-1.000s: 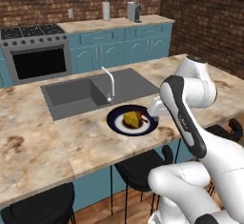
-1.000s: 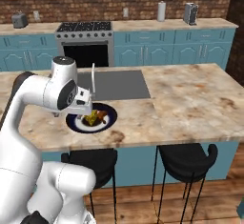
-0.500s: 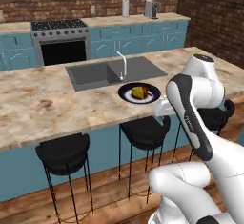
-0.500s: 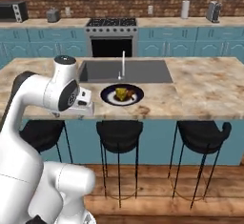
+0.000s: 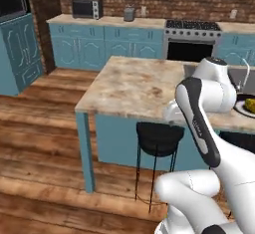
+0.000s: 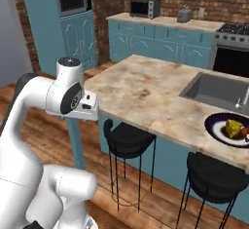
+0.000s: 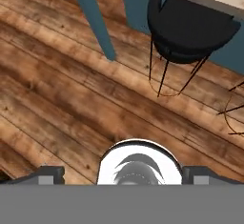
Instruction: Take the cheese, chicken drumstick, and onion from the fridge and place them on the plate on the dining counter to create an appetizer plate.
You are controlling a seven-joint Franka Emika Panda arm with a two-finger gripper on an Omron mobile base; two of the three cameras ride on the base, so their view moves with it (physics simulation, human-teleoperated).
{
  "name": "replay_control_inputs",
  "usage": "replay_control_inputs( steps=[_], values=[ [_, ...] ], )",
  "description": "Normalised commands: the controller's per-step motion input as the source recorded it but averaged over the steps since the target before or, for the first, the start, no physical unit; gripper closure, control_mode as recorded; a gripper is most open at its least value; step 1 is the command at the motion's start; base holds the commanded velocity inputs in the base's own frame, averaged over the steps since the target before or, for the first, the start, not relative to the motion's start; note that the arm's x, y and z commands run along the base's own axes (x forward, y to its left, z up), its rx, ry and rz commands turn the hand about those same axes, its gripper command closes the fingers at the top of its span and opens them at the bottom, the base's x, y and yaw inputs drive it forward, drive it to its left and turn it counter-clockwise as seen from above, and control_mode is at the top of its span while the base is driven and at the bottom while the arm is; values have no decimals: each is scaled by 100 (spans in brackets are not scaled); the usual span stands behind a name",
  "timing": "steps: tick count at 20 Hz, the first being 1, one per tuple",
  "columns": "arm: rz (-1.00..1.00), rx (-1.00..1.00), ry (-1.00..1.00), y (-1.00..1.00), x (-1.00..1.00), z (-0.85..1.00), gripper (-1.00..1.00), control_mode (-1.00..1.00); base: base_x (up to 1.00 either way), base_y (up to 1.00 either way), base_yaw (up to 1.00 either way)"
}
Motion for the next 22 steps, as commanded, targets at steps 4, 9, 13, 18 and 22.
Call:
replay_control_inputs(
  steps=[4, 9, 13, 18, 22],
  values=[
    [0, 0, 0, 0, 0, 0, -100, 100, 0, 22, 96],
    [0, 0, 0, 0, 0, 0, -100, 100, 0, 25, 93],
    [0, 0, 0, 0, 0, 0, -100, 100, 2, 25, 90],
    [0, 0, 0, 0, 0, 0, -100, 100, 52, 7, 78],
    [0, 0, 0, 0, 0, 0, -100, 100, 99, -8, 60]
  ],
)
